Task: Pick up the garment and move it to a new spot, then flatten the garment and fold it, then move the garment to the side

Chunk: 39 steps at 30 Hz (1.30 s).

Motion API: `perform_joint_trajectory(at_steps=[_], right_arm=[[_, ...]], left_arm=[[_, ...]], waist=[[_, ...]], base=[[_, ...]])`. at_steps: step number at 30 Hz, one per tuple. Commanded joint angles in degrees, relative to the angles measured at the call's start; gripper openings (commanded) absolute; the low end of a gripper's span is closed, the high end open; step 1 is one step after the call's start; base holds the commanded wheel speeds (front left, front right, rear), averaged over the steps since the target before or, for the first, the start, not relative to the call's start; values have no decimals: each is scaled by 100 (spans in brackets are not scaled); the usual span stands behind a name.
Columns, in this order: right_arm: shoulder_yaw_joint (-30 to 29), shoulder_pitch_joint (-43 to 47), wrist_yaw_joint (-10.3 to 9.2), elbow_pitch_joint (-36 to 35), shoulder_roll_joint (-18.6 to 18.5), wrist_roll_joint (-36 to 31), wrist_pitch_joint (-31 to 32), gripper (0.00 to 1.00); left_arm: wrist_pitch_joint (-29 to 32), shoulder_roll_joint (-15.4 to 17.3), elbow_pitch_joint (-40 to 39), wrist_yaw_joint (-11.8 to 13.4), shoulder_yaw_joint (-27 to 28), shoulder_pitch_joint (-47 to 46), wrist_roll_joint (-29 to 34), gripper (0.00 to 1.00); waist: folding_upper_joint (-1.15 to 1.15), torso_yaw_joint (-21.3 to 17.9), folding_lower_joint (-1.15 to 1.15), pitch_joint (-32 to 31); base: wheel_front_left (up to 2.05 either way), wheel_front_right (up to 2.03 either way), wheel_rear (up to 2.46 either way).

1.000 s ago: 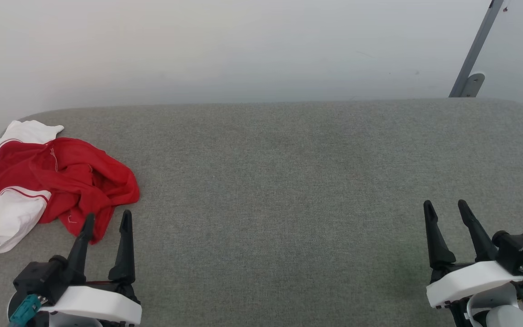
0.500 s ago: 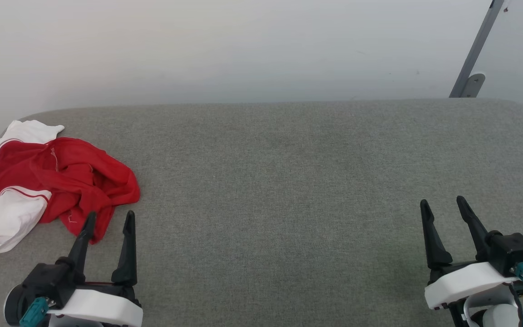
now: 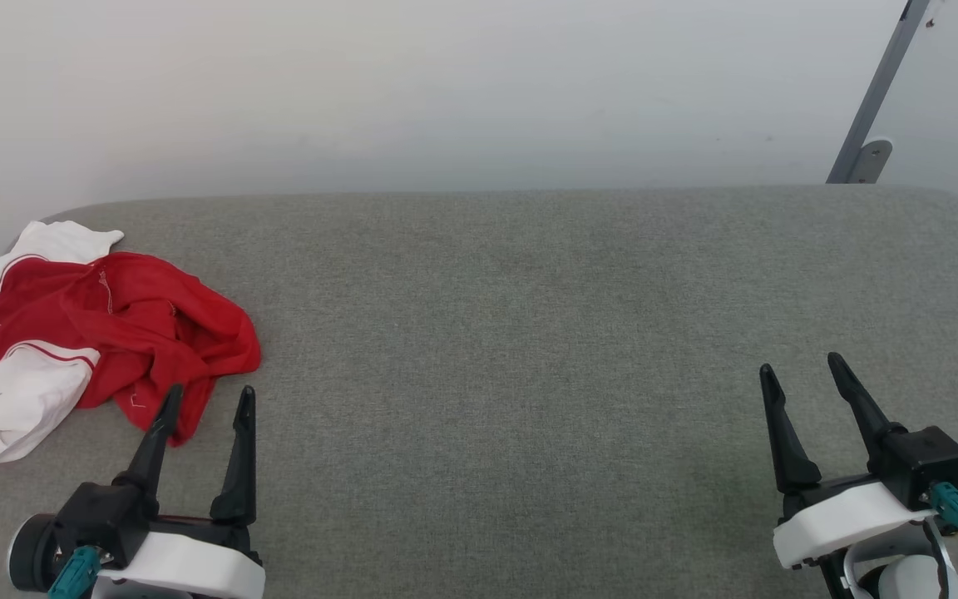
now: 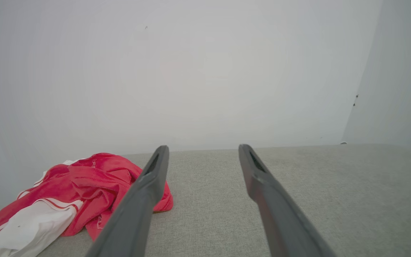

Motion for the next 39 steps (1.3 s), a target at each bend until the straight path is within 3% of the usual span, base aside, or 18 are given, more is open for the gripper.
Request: perform_joint_trajectory(at_steps=[1, 15, 32, 39], right_arm=[[18, 5, 0, -35, -10, -21, -32, 100], [302, -35, 0, -141, -92, -19, -31, 100], [1032, -266, 0, 114, -234, 258, -31, 100], [1191, -340, 0, 196, -197, 309, -31, 100]], left_arm=[[-35, 22, 3, -18, -3, 15, -43, 100], [-34, -97, 307, 32, 297, -81, -206, 100], [29, -110, 753, 378, 904, -42, -465, 100], [75, -47, 717, 474, 993, 65, -498, 100]], waist=[[0, 6, 0, -1], [0, 360, 0, -50], [0, 1968, 0, -288], [0, 2420, 0, -354]], base=[[0, 0, 0], [0, 0, 0], [0, 0, 0], [0, 0, 0]])
